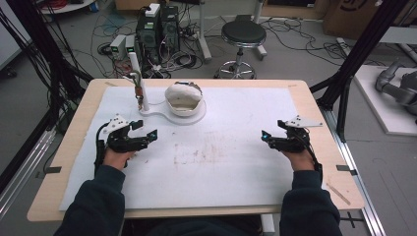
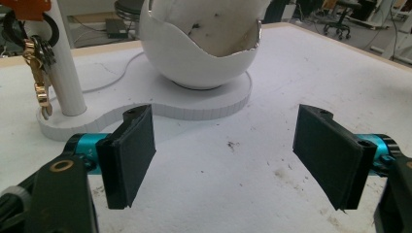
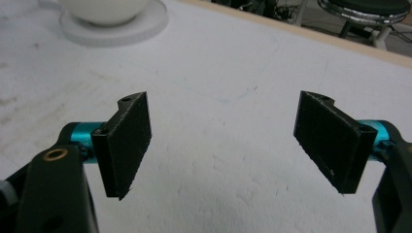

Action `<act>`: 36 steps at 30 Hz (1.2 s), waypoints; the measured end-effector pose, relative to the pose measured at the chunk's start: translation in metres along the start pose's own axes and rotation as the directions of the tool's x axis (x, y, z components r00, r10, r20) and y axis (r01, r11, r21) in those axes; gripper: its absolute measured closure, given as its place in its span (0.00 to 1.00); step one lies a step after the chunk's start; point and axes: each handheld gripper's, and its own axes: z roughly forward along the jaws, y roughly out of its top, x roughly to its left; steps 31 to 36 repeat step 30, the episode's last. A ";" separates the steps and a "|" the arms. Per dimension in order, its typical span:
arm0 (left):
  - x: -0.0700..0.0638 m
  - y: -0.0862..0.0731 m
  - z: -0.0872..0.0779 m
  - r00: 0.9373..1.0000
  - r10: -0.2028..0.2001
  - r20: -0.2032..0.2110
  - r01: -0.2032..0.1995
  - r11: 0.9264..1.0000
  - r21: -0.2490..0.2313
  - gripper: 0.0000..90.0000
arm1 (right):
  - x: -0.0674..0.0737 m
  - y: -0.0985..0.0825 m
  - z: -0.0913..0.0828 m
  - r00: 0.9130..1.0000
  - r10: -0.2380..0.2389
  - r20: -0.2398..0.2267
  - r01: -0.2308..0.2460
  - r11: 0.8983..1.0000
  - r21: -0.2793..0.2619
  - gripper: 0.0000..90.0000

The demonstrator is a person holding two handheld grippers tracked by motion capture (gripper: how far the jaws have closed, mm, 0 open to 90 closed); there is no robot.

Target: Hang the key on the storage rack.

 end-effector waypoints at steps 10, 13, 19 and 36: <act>0.000 0.001 -0.002 1.000 0.002 0.005 -0.002 1.000 -0.004 0.26 | 0.006 -0.004 -0.001 0.999 -0.018 0.028 0.018 1.000 0.010 0.24; -0.001 0.001 -0.001 1.000 0.001 0.005 -0.001 1.000 -0.003 0.26 | 0.005 -0.004 -0.001 1.000 -0.006 0.027 0.006 1.000 0.008 0.24; -0.001 0.001 -0.001 1.000 0.007 0.007 -0.007 1.000 0.006 0.26 | 0.004 -0.004 0.000 1.000 -0.009 0.028 0.009 1.000 0.002 0.24; -0.002 0.000 0.000 1.000 0.022 -0.003 -0.022 0.999 0.031 0.26 | 0.002 -0.005 -0.001 1.000 0.003 0.030 -0.003 1.000 -0.002 0.24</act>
